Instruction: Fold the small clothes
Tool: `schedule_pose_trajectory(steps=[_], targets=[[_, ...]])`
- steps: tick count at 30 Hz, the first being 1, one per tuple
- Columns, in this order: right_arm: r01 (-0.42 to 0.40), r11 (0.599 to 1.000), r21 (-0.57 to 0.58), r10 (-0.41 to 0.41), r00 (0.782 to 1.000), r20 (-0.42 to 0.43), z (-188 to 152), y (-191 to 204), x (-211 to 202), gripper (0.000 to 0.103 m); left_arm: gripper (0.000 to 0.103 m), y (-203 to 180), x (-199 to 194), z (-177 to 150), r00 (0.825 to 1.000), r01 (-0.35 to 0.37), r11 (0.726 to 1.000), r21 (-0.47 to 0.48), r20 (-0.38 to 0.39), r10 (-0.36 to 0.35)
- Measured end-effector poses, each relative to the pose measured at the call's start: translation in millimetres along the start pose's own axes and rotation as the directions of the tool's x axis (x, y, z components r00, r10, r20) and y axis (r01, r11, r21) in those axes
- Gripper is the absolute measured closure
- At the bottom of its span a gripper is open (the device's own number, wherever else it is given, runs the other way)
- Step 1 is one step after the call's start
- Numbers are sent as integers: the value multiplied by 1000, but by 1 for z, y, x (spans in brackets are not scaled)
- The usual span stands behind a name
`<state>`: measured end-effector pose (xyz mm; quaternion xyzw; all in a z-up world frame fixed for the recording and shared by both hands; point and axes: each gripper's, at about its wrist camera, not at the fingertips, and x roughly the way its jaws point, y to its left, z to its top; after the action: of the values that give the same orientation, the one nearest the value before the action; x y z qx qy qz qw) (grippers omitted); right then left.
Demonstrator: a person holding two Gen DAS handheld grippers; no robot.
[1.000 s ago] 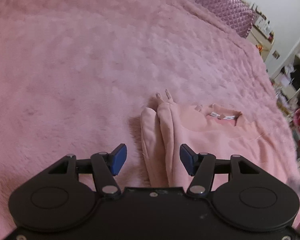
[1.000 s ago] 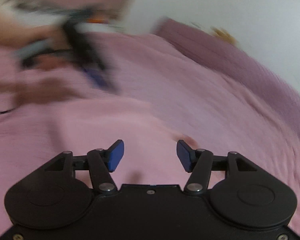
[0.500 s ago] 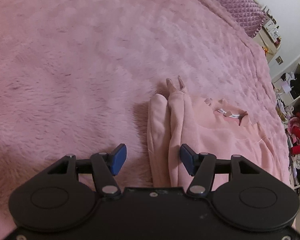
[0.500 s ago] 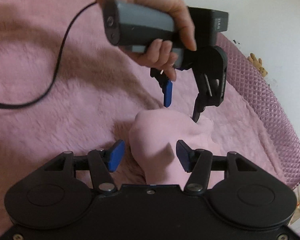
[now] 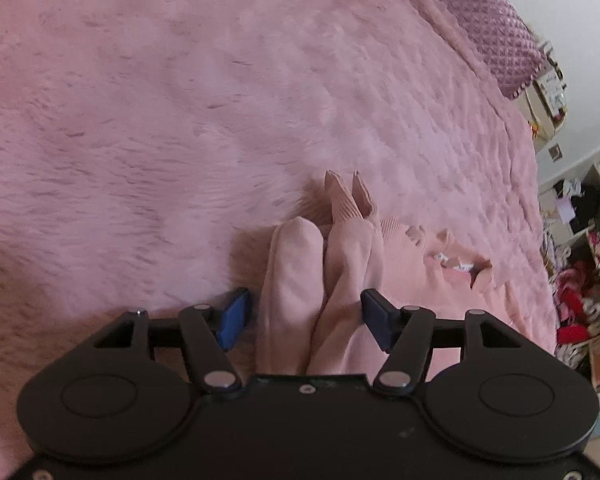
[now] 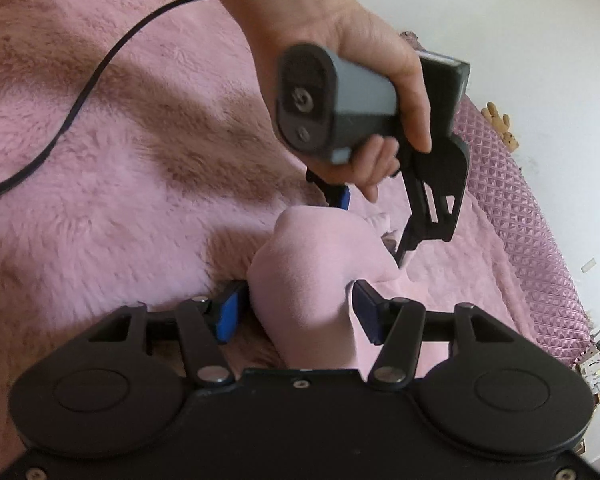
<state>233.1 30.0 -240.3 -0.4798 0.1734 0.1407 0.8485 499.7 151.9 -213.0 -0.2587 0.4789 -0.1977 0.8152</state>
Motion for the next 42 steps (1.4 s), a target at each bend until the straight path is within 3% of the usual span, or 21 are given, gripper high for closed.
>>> schedule_pose_trajectory(steps=[2, 4, 6, 8, 10, 17, 21, 27, 34, 42], targets=[[-32, 999, 20, 32, 999, -4, 2, -1, 6, 64, 41, -2, 0, 0, 1000, 23, 1000, -2, 8, -23], [-48, 998, 48, 48, 999, -2, 1, -7, 8, 67, 45, -6, 0, -1, 998, 60, 998, 14, 18, -61], [-51, 996, 73, 51, 999, 7, 1, -11, 5, 70, 48, -16, 0, -5, 999, 37, 996, 77, 20, -39], [-55, 992, 109, 53, 998, 21, 2, -18, 0, 73, 78, -26, -1, -8, 1000, 17, 991, 135, 13, -19], [-58, 986, 157, 53, 998, 38, 2, -28, -3, 75, 82, -29, -5, -8, 1000, 16, 992, 129, 19, -19], [-34, 937, 346, 0, 995, 99, -6, -69, -26, 77, 85, -50, -26, 2, 997, 67, 991, 118, 34, -71], [-1, 901, 435, -56, 991, 119, -16, -92, -35, 78, 85, -87, -33, 8, 998, 54, 988, 146, 36, -60], [81, 822, 564, -184, 974, 128, -42, -125, -58, 78, 85, -161, -34, 13, 991, 117, 968, 220, 30, -127], [193, 700, 688, -311, 949, 50, -99, -172, -84, 79, 85, -265, 10, -2, 988, 153, 936, 315, -29, -152], [267, 555, 788, -342, 936, -76, -187, -203, -97, 79, 85, -342, 93, -49, 983, 171, 920, 353, -123, -136]])
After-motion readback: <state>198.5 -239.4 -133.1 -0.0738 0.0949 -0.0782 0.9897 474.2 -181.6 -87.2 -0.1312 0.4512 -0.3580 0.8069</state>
